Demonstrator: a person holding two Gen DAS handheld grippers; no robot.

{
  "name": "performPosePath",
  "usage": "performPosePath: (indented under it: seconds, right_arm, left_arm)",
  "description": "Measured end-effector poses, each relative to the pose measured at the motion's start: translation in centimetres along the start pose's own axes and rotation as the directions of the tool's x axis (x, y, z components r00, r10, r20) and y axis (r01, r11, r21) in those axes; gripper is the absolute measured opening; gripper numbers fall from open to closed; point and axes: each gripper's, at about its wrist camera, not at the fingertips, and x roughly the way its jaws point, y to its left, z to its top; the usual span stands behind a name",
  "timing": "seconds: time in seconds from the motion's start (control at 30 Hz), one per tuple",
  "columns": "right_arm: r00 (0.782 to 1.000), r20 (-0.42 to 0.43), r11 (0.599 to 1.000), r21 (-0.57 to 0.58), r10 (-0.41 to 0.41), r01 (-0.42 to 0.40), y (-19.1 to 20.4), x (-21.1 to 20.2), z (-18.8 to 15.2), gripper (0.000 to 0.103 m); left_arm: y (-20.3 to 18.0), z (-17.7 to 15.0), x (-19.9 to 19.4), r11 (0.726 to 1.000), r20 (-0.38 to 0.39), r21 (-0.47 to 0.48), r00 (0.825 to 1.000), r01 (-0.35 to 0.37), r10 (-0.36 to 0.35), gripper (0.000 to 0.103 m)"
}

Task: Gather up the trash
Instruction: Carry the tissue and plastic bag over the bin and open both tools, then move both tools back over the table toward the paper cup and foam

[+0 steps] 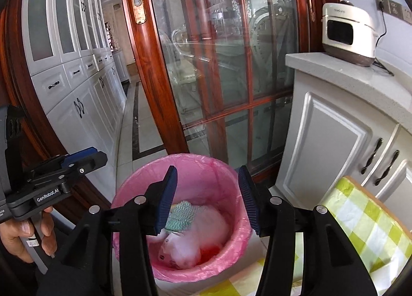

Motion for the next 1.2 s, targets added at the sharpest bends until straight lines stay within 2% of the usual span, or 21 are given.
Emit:
performPosePath:
  seconds: [0.17, 0.33, 0.47, 0.77, 0.97, 1.2]
  right_arm:
    - [0.998, 0.029, 0.999, 0.008, -0.047, 0.046, -1.4, -2.2, -0.7, 0.058]
    - [0.991, 0.052, 0.992, 0.049, -0.121, 0.118, -4.2, -5.7, -2.9, 0.063]
    - [0.980, 0.065, 0.979, 0.098, -0.187, 0.181, -6.8, -8.9, -5.2, 0.067]
    - [0.952, 0.058, 0.940, 0.187, -0.302, 0.287, -11.7, -15.1, -10.1, 0.070]
    - [0.931, 0.049, 0.911, 0.233, -0.361, 0.341, -13.8, -18.3, -13.1, 0.074]
    - [0.913, 0.020, 0.877, 0.289, -0.406, 0.384, -15.8, -20.8, -16.9, 0.074]
  left_arm:
    - [-1.0, -0.5, -0.5, 1.000, 0.005, 0.011, 1.000, 0.012, -0.012, 0.037]
    - [-2.6, -1.2, -1.2, 0.999, 0.009, 0.023, 0.999, 0.046, -0.046, 0.041]
    - [-4.5, -1.6, -1.9, 0.996, 0.014, 0.040, 0.997, 0.076, -0.076, 0.045]
    - [-9.0, -3.1, -3.7, 0.987, 0.014, 0.074, 0.989, 0.145, -0.147, 0.047]
    - [-12.6, -4.5, -4.0, 0.974, -0.014, 0.110, 0.981, 0.196, -0.196, 0.048]
    - [-16.7, -6.5, -3.7, 0.957, -0.061, 0.151, 0.968, 0.248, -0.241, 0.048]
